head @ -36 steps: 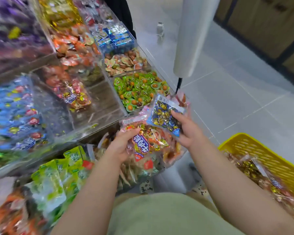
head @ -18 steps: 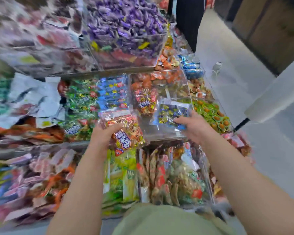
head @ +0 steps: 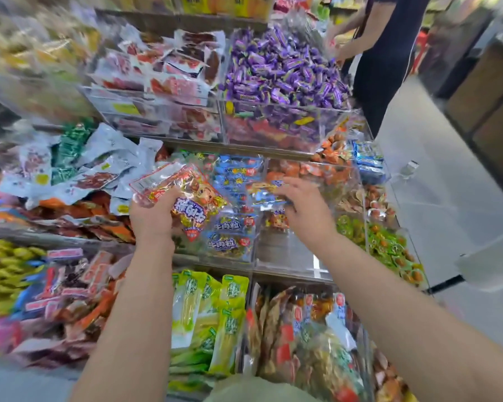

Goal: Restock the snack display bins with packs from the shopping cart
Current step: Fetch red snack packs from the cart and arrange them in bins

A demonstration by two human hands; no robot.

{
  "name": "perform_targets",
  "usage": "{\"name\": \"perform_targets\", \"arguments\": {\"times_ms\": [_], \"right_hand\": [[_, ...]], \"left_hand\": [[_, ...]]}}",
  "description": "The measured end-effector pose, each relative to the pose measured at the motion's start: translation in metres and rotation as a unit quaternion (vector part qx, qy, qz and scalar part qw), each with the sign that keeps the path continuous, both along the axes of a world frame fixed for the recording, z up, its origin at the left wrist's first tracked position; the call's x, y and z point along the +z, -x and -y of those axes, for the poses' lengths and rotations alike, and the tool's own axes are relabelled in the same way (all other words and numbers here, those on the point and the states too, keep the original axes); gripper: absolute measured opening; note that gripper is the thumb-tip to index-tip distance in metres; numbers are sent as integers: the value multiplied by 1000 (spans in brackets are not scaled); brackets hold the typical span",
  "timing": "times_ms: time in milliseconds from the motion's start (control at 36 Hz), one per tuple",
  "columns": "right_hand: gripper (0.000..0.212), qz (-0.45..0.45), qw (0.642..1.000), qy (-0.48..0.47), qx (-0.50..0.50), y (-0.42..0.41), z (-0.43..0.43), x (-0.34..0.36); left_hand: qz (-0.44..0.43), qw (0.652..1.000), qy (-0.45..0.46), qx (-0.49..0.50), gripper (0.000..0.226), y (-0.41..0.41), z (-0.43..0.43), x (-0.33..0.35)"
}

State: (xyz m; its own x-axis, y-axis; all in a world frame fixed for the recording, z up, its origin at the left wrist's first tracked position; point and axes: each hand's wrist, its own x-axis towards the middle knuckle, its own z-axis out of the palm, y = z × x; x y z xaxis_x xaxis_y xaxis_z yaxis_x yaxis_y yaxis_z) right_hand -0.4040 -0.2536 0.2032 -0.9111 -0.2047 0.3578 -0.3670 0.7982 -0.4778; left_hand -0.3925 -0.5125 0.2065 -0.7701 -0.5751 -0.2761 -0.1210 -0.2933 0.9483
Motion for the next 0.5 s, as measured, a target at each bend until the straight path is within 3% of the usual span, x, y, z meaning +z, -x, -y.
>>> {"name": "perform_targets", "arguments": {"times_ms": [56, 139, 250, 333, 389, 417, 500], "right_hand": [[48, 67, 994, -61, 61, 8, 11, -16], [59, 184, 972, -107, 104, 12, 23, -43], [60, 304, 946, 65, 93, 13, 28, -49], [24, 362, 909, 205, 20, 18, 33, -40], [8, 336, 907, 246, -64, 26, 33, -41], [13, 332, 901, 263, -92, 31, 32, -43], [65, 386, 853, 320, -143, 41, 30, -42]], "left_hand": [[6, 999, 10, 31, 110, 1, 4, 2], [30, 998, 19, 47, 115, 4, 10, -1], [61, 996, 40, 42, 108, 11, 14, -13], [68, 996, 46, 29, 106, 17, 16, -16], [76, 996, 42, 26, 108, 20, 17, -17], [76, 996, 39, 24, 109, 21, 17, -17], [53, 998, 17, 14, 113, 25, 18, -15]]}}
